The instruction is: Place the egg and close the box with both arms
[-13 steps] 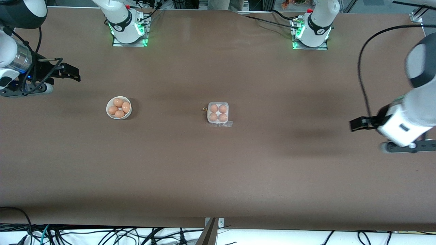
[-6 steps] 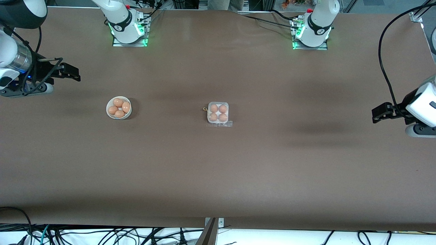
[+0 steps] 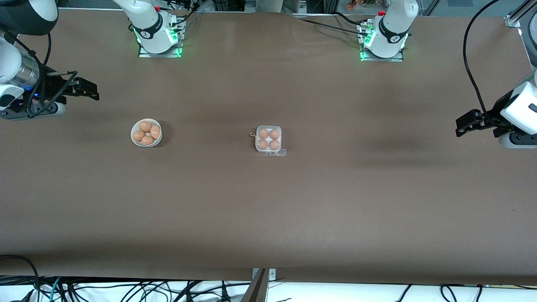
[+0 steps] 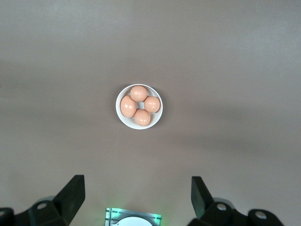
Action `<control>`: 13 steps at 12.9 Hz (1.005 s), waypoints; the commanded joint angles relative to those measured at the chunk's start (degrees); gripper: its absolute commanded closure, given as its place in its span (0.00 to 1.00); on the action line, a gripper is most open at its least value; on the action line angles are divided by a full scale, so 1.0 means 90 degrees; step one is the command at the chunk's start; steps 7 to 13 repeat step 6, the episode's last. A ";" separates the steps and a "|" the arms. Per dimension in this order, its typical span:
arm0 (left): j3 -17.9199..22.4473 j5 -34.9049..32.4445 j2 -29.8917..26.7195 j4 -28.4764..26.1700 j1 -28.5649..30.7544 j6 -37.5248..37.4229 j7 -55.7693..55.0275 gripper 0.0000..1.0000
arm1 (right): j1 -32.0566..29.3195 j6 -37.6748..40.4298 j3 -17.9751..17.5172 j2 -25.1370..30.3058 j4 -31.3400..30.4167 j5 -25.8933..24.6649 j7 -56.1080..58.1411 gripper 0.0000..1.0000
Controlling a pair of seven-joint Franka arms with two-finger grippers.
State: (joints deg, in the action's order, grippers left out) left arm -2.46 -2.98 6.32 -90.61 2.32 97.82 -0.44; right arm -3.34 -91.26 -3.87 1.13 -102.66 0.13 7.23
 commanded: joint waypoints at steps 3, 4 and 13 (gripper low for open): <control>0.0127 0.0175 -0.0351 -0.0556 -0.0189 0.0342 0.0069 0.00 | -0.0107 0.0013 -0.0098 0.0069 -0.0009 -0.0004 0.0105 0.00; 0.0127 0.0291 -0.0360 -0.0595 -0.0190 0.0343 0.0069 0.00 | -0.0107 0.0013 -0.0088 0.0069 -0.0009 -0.0004 0.0105 0.00; 0.0127 0.0341 -0.0360 -0.0596 -0.0180 0.0333 0.0078 0.00 | -0.0107 0.0013 -0.0098 0.0069 -0.0009 -0.0014 0.0105 0.00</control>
